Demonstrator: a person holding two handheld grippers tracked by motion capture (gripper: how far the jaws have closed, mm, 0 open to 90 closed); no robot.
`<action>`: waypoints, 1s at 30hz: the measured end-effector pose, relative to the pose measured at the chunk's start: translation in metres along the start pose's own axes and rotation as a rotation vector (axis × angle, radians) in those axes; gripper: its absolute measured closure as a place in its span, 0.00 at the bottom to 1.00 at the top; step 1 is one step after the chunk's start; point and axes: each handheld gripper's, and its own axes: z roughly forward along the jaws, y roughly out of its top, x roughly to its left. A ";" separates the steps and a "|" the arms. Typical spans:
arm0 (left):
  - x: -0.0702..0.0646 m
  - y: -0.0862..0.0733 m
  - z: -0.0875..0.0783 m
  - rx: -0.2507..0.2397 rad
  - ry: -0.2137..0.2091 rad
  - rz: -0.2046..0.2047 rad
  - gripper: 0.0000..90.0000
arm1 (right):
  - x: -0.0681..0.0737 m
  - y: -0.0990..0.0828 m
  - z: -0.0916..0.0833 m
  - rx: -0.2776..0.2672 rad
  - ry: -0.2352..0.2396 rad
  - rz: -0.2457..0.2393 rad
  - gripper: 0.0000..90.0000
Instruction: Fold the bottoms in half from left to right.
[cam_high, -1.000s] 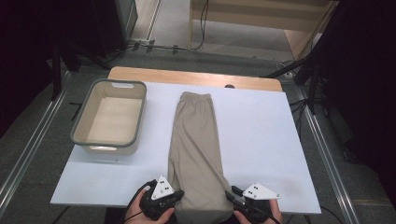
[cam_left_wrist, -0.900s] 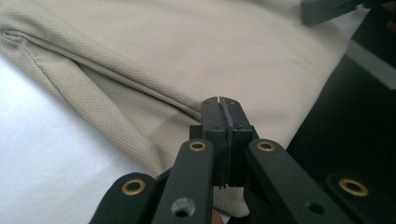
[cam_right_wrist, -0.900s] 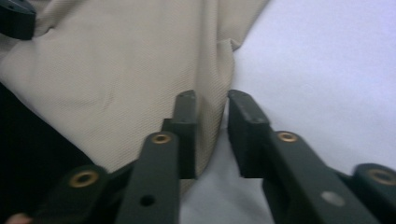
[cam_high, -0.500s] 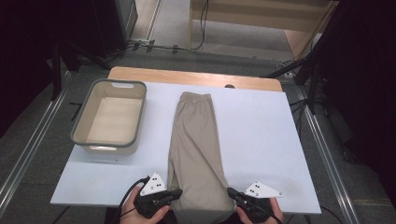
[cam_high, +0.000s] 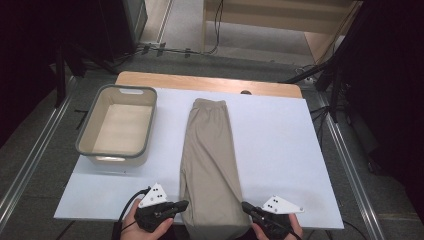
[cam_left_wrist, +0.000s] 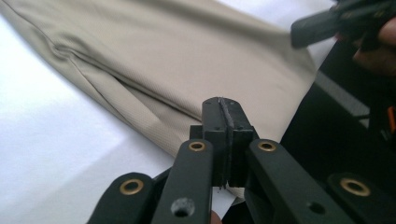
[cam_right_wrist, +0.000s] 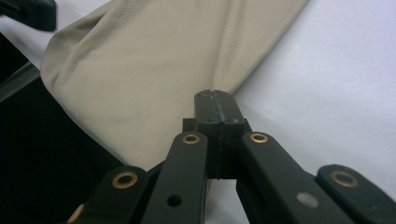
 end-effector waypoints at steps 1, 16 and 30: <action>-0.002 0.000 0.005 0.011 0.029 0.002 0.80 | 0.000 0.000 0.000 0.000 0.000 0.002 0.99; -0.019 0.003 0.029 0.053 0.198 0.060 0.94 | -0.001 -0.006 0.013 0.035 -0.078 -0.016 0.80; -0.003 0.007 0.011 -0.014 0.039 -0.027 1.00 | -0.001 0.000 0.003 -0.005 0.004 0.027 0.98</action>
